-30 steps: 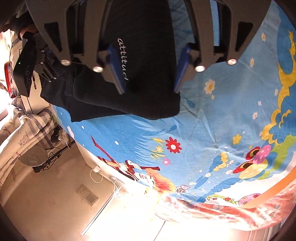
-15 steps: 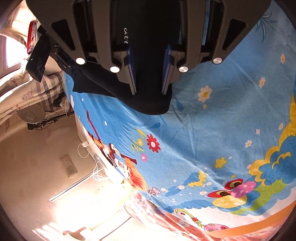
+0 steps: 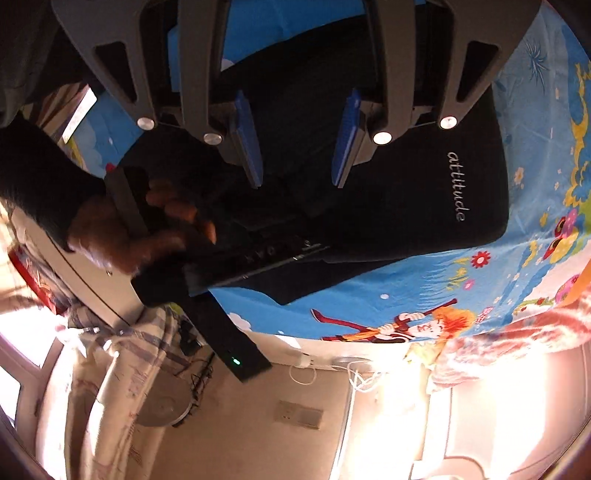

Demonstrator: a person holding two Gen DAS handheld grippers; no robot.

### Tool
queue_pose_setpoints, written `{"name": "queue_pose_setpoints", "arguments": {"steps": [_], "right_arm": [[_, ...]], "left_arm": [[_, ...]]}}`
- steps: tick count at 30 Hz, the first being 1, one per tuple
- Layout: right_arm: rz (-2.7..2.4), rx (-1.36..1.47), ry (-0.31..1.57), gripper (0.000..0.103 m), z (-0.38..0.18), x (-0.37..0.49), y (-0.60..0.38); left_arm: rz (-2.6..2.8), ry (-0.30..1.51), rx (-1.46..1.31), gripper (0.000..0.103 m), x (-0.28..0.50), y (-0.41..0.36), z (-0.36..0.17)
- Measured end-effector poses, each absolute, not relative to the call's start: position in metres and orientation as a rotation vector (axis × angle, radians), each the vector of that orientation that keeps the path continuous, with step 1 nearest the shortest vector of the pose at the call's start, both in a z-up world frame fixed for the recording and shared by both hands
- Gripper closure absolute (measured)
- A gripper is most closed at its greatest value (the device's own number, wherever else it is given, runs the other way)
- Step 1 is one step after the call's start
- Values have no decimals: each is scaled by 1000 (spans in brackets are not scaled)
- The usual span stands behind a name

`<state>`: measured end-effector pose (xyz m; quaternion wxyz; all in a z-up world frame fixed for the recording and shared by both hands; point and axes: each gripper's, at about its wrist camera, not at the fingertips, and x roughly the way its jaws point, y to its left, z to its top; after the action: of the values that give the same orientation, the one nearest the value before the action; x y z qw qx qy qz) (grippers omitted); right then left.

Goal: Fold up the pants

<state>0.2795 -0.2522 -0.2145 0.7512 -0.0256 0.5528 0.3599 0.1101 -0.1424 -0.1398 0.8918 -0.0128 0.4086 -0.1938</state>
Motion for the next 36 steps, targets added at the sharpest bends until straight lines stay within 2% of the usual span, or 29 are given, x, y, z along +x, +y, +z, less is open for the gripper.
{"name": "queue_pose_setpoints", "arguments": {"steps": [3,7,8,10,15,21,24,26,28,32,36], "right_arm": [[800,-46,1220,46,-213,279,-255],[799,-61,1220,47,-211,278,-255],[798,-64,1220,47,-211,277,-255],[800,-71,1219,48,-209,277,-254],[810,-107,1171,56,-194,266,-258],[770,-207,1141,57,-204,258,-254],[714,-266,1091,54,-191,253,-250],[709,-271,986,37,-168,244,-245],[790,-229,919,31,-151,239,-238],[809,-161,971,31,-162,249,-222],[684,-314,1034,30,-208,251,-209]], "left_arm": [[-431,838,126,64,96,-186,-150],[-312,808,511,65,91,-231,-182],[-304,806,603,69,89,-239,-192],[-277,791,680,85,84,-247,-199],[-280,747,548,89,78,-236,-159],[-313,809,611,86,76,-245,-194],[-313,819,555,84,75,-241,-193],[-333,849,450,79,78,-226,-188],[-367,879,312,70,81,-209,-181],[-340,900,44,68,74,-159,-161],[-171,893,-170,68,55,-85,-152]]}}
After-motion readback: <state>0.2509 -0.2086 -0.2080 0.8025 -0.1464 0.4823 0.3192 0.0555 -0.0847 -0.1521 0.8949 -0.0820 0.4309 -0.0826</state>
